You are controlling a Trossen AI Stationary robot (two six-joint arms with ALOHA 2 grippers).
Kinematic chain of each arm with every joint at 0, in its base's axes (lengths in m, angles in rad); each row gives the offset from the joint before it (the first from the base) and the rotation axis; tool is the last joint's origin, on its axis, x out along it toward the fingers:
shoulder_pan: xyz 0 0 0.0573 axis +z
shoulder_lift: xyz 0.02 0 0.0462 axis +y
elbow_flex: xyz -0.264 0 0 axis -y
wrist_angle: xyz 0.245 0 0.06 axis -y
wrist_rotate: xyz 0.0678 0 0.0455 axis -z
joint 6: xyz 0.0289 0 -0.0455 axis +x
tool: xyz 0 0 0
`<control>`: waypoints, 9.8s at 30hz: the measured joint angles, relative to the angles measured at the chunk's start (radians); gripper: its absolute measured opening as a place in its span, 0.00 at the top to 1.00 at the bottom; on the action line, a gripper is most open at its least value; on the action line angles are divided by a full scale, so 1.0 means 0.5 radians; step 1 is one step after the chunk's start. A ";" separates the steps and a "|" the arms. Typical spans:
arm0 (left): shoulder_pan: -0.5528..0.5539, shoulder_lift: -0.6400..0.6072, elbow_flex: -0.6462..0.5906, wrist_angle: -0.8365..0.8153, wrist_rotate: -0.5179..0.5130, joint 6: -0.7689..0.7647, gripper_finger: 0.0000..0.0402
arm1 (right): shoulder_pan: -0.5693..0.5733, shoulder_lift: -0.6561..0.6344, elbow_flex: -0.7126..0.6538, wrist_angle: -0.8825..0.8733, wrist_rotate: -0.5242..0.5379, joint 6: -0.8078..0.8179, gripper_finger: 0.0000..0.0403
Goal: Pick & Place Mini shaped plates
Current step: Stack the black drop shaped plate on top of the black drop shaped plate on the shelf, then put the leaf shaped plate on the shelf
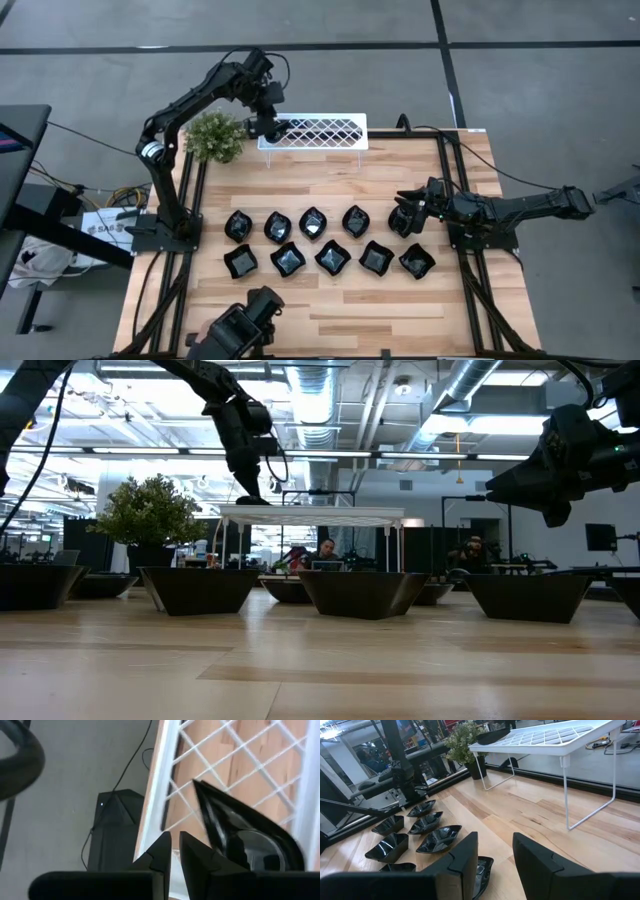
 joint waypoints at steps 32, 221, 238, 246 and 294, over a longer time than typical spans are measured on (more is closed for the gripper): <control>-0.078 0.003 -0.123 0.047 -0.007 -0.054 0.90 | 0.000 0.000 0.000 0.000 0.000 -0.001 0.70; -0.228 -0.301 -0.464 0.244 0.013 -0.712 0.95 | 0.001 0.001 0.000 0.000 0.000 0.000 0.70; -0.219 -0.271 -0.465 0.300 -0.027 -0.682 0.97 | 0.000 0.000 0.000 -0.001 0.000 0.000 0.70; -0.202 -0.271 -0.465 0.345 -0.033 -0.675 0.97 | 0.001 0.001 0.000 -0.001 0.000 0.000 0.70; -1.985 -1.882 -2.054 0.253 -0.482 -3.979 0.96 | 0.001 0.001 0.000 -0.001 0.000 0.000 0.70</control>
